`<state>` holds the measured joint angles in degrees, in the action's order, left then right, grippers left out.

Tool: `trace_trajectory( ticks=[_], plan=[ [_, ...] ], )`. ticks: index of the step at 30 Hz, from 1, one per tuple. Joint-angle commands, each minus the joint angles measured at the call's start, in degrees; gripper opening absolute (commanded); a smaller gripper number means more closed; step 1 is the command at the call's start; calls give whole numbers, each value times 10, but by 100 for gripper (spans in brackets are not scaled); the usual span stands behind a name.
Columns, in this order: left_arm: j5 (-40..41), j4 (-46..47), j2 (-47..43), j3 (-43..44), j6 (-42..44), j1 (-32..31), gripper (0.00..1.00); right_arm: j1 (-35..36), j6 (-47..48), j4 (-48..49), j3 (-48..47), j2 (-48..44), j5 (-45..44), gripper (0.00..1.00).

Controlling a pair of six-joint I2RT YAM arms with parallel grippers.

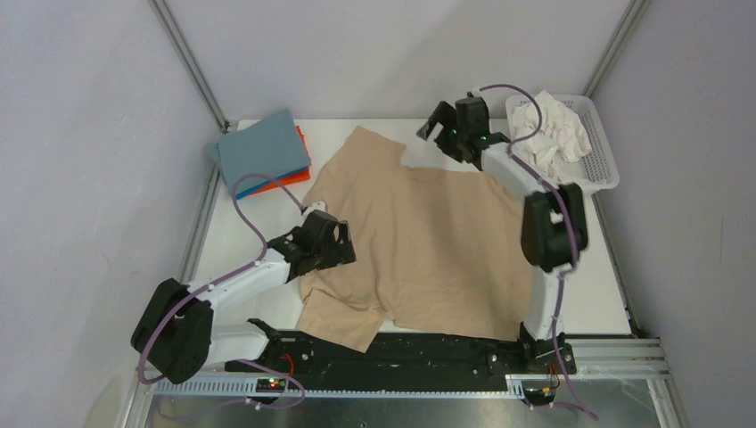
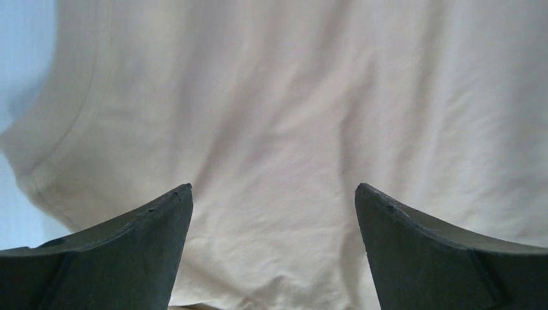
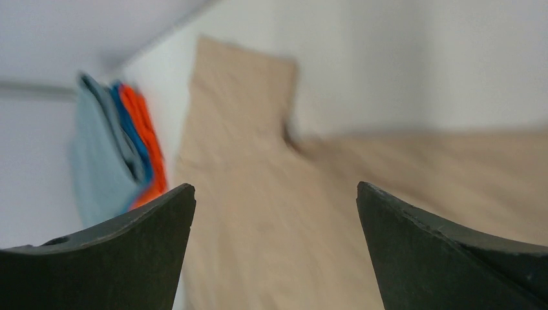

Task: Fold and stack the t-shirts
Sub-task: Flatten out the tshirt

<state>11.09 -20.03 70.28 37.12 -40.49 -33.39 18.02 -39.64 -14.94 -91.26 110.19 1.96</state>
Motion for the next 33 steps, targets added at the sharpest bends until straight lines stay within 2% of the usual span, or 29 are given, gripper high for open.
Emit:
trace_trajectory(
  ticks=[1,5,8,17,21,25,29,33],
  plan=[
    [18,1,15,88,36,4,100,-6,108,-163,105,-96,-51,99],
    [8,2,90,155,60,6,100,-3,136,-203,182,-142,-72,99],
    [-6,2,159,201,77,10,100,-14,137,-217,199,-136,-77,99],
    [-69,2,321,270,98,67,100,-43,146,-197,184,-27,-58,99],
    [-82,4,356,283,99,95,100,-51,156,-194,154,27,-37,100],
    [-94,3,388,312,102,123,100,-51,158,-215,77,82,-32,100],
    [-126,2,425,360,108,158,100,-52,167,-269,-69,157,-29,99],
    [-159,1,460,415,117,183,100,-67,172,-304,-170,214,-28,99]
  ],
)
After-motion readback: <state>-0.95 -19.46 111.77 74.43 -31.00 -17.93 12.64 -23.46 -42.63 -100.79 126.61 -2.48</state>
